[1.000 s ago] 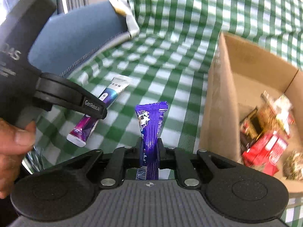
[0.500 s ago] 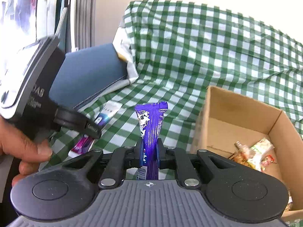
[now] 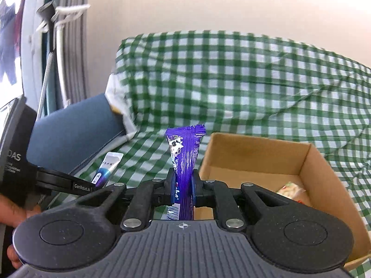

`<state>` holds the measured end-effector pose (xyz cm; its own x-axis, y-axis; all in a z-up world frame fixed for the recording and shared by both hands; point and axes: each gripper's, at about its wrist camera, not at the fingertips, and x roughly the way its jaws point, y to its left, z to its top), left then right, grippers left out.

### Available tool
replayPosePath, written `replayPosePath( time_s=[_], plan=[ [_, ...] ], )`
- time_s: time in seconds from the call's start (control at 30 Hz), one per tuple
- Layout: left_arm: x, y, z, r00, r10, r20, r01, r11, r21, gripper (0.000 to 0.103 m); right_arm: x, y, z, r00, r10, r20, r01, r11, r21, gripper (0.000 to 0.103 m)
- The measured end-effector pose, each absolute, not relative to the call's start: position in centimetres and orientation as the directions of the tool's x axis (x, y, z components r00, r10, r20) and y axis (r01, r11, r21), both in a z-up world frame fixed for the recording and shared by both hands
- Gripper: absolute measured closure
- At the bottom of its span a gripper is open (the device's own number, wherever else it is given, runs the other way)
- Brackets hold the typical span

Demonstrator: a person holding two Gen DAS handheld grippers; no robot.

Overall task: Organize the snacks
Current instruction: 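Lift the tube packet and purple candy bar and carry them over the box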

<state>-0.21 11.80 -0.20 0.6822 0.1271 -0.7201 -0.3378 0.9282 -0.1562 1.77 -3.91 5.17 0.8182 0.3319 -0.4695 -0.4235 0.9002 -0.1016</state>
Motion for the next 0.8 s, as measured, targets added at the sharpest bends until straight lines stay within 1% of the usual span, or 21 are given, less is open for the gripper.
replayPosePath(
  time_s=[0.17, 0.47, 0.8],
  plan=[
    [1.2, 9.2, 2.4, 0.727, 0.086, -0.682, -0.289, 0.938, -0.191, 0.084, 3.0, -5.9, 6.1, 0.853, 0.297, -0.429, -0.36, 0.93, -0.071, 0.09],
    [4.1, 4.1, 6.3, 0.783, 0.017, -0.622, -0.189, 0.959, -0.211, 0.084, 5.8, -9.4, 6.7, 0.895, 0.174, -0.411, -0.194, 0.981, -0.006, 0.09],
    [7.3, -1.5, 7.1, 0.79, -0.044, -0.611, -0.112, 0.97, -0.215, 0.084, 8.0, -13.4, 6.9, 0.91, 0.066, -0.408, -0.043, 0.997, 0.065, 0.09]
  ],
)
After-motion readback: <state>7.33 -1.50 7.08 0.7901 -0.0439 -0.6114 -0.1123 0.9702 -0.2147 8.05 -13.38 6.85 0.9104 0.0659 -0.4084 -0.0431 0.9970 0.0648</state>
